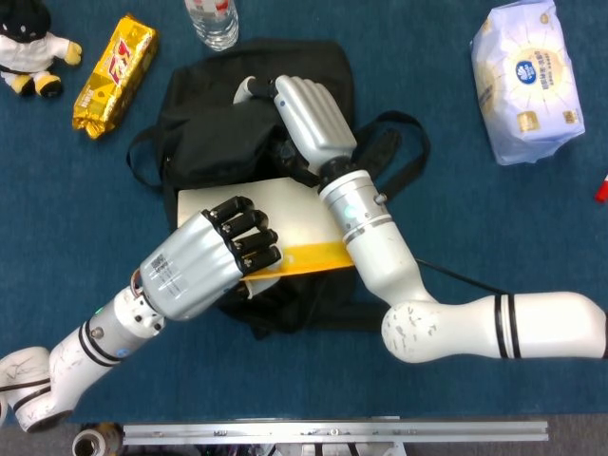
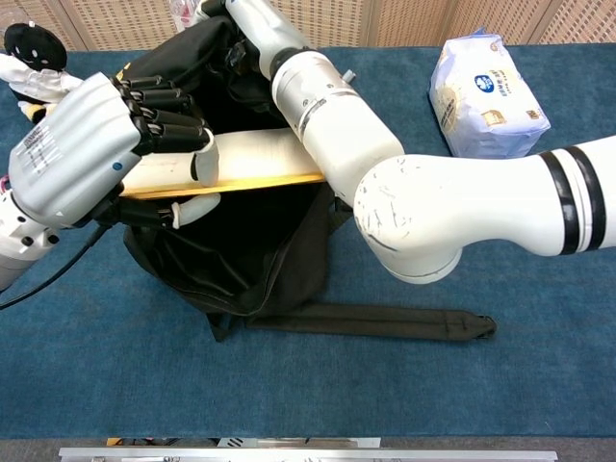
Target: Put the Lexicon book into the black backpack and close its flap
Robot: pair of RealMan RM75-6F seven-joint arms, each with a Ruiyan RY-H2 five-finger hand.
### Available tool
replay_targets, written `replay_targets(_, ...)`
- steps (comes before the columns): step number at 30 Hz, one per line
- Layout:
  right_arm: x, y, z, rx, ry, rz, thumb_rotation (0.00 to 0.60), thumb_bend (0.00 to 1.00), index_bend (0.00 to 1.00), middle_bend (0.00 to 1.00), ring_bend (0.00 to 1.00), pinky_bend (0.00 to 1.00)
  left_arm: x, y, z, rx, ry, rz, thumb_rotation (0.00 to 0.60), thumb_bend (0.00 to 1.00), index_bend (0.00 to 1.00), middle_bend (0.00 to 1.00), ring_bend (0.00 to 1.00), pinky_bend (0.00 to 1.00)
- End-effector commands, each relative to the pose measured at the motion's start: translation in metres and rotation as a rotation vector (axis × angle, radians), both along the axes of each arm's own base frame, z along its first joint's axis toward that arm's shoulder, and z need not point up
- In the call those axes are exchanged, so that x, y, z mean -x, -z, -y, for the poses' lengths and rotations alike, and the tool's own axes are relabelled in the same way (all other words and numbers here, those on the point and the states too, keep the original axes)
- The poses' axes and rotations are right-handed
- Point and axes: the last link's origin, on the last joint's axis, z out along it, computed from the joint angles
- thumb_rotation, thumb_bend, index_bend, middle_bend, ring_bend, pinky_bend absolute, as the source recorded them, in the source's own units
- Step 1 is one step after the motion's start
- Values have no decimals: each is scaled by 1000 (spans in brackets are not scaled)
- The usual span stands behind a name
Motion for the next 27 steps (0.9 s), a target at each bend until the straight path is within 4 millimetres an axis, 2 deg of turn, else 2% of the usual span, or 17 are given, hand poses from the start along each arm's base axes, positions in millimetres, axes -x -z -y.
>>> replay_targets(1, -1, 0, 0, -3, 3, 6, 600, 1000, 587, 595, 626, 891, -1, 2, 1, 6, 1, -3, 600, 318, 701, 632, 469, 438)
replay_targets(7, 0, 0, 0, -5, 7, 9, 600, 1000, 587, 594, 626, 891, -4, 12, 5, 38, 3, -5, 600, 317, 701, 632, 469, 437)
replay_targets(12, 1, -1, -3, -15, 3, 10, 600, 1000, 587, 593, 626, 891, -2, 16, -2, 32, -18, -19, 600, 317, 701, 632, 469, 438)
replay_targets(19, 6, -7, -3, -12, -1, 2, 600, 1000, 587, 592, 626, 891, 17, 2, -17, -26, -93, -23, 600, 317, 701, 632, 469, 438)
replay_targets(27, 10, -9, -2, -17, 2, -1, 600, 1000, 587, 592, 626, 891, 34, -10, -21, -71, -148, -32, 600, 318, 701, 632, 469, 437)
